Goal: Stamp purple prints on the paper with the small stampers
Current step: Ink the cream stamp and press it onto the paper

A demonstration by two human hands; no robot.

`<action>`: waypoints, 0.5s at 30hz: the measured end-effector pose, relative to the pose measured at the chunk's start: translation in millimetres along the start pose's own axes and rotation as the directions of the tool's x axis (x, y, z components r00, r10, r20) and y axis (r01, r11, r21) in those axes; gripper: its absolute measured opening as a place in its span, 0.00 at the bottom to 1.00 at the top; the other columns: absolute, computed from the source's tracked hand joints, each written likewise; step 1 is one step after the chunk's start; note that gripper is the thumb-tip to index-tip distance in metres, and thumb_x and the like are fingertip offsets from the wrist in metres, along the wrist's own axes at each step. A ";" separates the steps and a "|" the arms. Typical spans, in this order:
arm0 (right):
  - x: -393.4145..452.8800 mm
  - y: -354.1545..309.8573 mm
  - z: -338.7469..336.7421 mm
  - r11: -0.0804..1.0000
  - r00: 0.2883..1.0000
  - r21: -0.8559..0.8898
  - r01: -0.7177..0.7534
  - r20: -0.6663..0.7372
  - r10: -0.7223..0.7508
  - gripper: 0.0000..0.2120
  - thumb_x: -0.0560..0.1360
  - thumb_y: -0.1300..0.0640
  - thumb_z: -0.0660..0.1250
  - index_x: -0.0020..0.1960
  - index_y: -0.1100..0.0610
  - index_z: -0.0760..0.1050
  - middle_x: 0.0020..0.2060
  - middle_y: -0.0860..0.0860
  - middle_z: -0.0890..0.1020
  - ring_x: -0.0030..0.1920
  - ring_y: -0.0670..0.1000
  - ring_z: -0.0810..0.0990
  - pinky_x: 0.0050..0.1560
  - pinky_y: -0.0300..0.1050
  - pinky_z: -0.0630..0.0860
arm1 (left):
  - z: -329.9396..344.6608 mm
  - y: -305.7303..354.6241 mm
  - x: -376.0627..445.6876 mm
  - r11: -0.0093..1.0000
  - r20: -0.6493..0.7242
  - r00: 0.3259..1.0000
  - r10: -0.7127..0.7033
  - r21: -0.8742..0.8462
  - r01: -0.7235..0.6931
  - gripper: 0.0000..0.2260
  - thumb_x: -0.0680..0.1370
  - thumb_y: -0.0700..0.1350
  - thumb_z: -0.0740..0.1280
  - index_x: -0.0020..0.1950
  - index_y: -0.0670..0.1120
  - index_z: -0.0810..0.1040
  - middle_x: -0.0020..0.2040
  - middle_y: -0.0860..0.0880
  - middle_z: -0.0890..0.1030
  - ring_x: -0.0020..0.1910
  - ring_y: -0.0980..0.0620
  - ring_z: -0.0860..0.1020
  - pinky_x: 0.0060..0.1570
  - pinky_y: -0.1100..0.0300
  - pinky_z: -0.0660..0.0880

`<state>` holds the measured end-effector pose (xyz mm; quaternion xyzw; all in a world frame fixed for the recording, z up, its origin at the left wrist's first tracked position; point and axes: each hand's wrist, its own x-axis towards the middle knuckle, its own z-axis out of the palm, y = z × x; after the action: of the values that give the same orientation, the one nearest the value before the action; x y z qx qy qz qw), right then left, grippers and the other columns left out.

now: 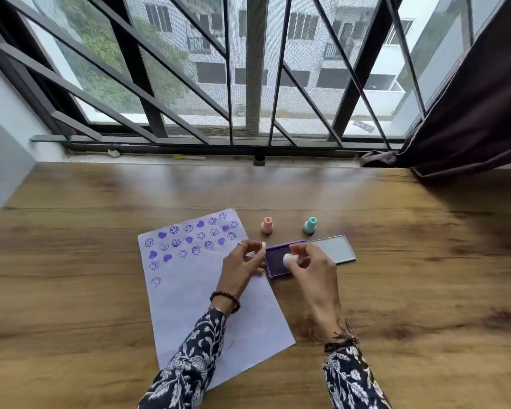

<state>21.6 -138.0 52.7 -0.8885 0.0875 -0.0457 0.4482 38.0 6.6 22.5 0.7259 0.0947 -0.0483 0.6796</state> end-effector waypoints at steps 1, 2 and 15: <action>0.8 -1.0 1.2 0.995 0.998 -0.076 0.059 0.025 -0.058 0.07 0.72 0.57 0.68 0.50 0.54 0.79 0.45 0.50 0.80 0.43 0.46 0.78 0.44 0.38 0.75 | -0.3 -0.7 0.5 1.000 0.001 1.000 -0.001 0.003 0.001 0.02 0.75 0.42 0.66 0.45 0.48 0.75 0.43 0.46 0.81 0.30 0.63 0.80 0.33 0.69 0.78; 1.7 -1.7 2.0 0.986 0.994 -0.132 0.101 0.056 -0.094 0.07 0.73 0.59 0.67 0.51 0.55 0.79 0.47 0.51 0.78 0.44 0.46 0.77 0.46 0.38 0.74 | -0.4 -1.3 1.1 1.000 0.001 1.000 -0.003 0.005 0.003 0.02 0.75 0.42 0.67 0.46 0.48 0.75 0.43 0.46 0.81 0.30 0.63 0.80 0.33 0.69 0.78; 6.3 -8.6 7.5 0.933 0.988 -0.327 0.149 0.083 -0.128 0.06 0.76 0.59 0.63 0.50 0.58 0.77 0.49 0.53 0.77 0.45 0.52 0.78 0.46 0.42 0.74 | -1.8 -6.3 2.7 1.000 -0.005 1.000 -0.006 0.024 0.006 0.02 0.75 0.43 0.67 0.46 0.49 0.76 0.45 0.46 0.81 0.33 0.62 0.81 0.35 0.68 0.79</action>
<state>30.0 -128.4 55.1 -0.9562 0.0174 -0.0348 0.2900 39.2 9.0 15.9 0.7338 0.0981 -0.0496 0.6705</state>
